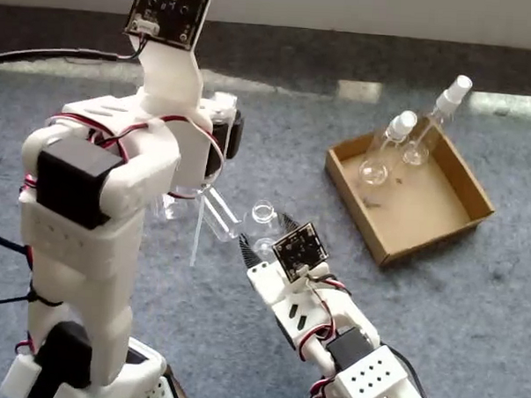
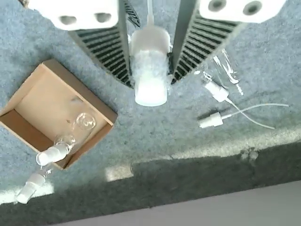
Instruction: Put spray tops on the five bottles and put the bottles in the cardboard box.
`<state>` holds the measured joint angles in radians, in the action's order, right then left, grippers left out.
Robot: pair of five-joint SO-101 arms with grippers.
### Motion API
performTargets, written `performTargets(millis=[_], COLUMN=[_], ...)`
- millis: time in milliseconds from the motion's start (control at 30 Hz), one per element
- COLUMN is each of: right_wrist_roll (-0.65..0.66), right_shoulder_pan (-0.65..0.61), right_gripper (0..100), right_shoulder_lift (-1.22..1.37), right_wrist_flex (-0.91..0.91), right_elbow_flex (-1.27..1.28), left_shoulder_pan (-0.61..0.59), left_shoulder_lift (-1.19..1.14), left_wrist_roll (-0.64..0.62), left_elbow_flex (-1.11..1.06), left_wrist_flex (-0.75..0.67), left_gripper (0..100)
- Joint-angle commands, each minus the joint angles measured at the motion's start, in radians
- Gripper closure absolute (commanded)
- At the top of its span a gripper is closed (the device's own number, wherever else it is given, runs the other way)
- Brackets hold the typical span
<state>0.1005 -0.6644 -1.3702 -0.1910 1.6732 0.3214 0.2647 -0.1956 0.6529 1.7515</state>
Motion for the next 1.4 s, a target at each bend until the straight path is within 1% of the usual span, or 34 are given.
performTargets(millis=[0,67,133,200,400,467,600,767,900,1067,1167,1367], right_wrist_roll=[-0.002,-0.002,-0.002,-0.002,-0.002,-0.002,-0.002,-0.002,-0.002,-0.002,-0.002,-0.002], right_shoulder_pan=[-0.018,-0.018,-0.019,-0.018,-0.015,-0.016,-0.018,-0.016,-0.016,-0.016,-0.015,-0.015], right_gripper=[84.6,84.6,84.6,84.6,84.6,84.6,84.6,84.6,84.6,84.6,84.6,84.6], right_shoulder_lift=[-0.019,-0.019,-0.019,-0.019,-0.019,-0.019,-0.019,-0.019,-0.019,-0.019,-0.019,-0.019], right_wrist_flex=[0.03,0.03,0.03,0.03,0.03,0.03,0.03,0.03,0.03,0.03,0.03,0.03], right_elbow_flex=[0.073,0.073,0.073,0.073,0.073,0.073,0.073,0.073,0.073,0.073,0.073,0.07], left_shoulder_pan=[0.041,0.056,0.059,0.059,0.067,0.067,0.068,0.071,0.097,0.151,0.154,0.157], left_shoulder_lift=[0.162,0.228,0.292,0.358,0.55,0.601,0.687,0.812,0.9,0.98,1.01,1.084], left_wrist_roll=[0.005,0.005,0.005,0.005,0.011,0.011,0.011,0.011,0.011,0.011,0.011,0.011], left_elbow_flex=[-0.194,-0.306,-0.417,-0.532,-0.869,-0.97,-1.147,-1.334,-1.471,-1.531,-1.584,-1.761], left_wrist_flex=[-0.026,-0.054,-0.146,-0.275,-0.758,-0.896,-1.103,-1.316,-1.396,-1.395,-1.396,-1.398], left_gripper=[100,100,100,100,100,100,100,100,100,100,100,100])
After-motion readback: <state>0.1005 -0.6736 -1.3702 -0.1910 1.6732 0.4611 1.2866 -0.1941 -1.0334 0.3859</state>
